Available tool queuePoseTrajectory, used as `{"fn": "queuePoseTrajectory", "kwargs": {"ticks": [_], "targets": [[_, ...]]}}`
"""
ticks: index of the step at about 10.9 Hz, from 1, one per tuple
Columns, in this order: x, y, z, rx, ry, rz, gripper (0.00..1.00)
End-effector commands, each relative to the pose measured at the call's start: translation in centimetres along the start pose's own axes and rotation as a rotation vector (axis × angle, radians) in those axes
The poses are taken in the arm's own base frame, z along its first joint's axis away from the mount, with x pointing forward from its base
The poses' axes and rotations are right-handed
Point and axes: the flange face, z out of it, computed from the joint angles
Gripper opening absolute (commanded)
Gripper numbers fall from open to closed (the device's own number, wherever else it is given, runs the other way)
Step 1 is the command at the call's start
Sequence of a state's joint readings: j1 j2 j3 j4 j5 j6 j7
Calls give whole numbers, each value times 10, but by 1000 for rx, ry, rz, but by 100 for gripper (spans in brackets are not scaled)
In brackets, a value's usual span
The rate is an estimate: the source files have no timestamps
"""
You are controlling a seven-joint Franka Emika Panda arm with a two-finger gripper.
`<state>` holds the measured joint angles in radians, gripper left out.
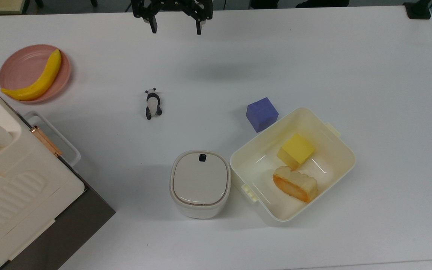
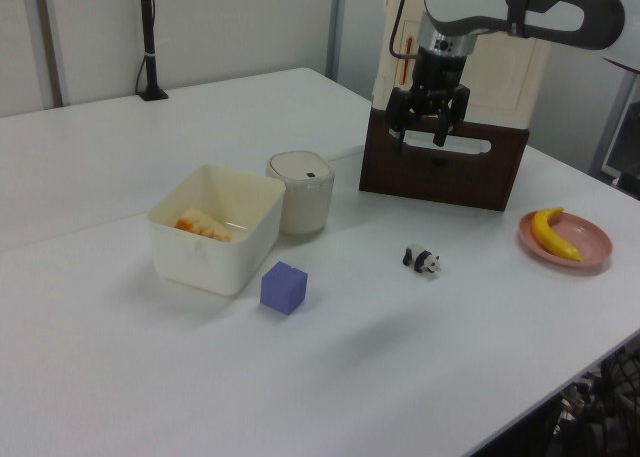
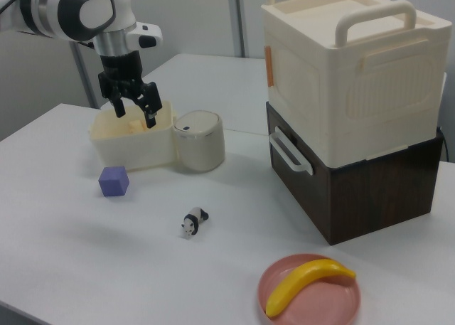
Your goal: Slide open the drawer
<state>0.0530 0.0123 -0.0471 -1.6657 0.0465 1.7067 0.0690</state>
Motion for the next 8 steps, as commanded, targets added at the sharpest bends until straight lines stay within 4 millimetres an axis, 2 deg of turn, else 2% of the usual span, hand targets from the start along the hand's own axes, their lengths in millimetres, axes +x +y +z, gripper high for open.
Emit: {"fn": "queuePoseTrajectory", "kwargs": {"ticks": [1, 8], "targets": [[-2, 4, -5, 25, -6, -48, 100], [-3, 3, -5, 23, -15, -50, 100]]}}
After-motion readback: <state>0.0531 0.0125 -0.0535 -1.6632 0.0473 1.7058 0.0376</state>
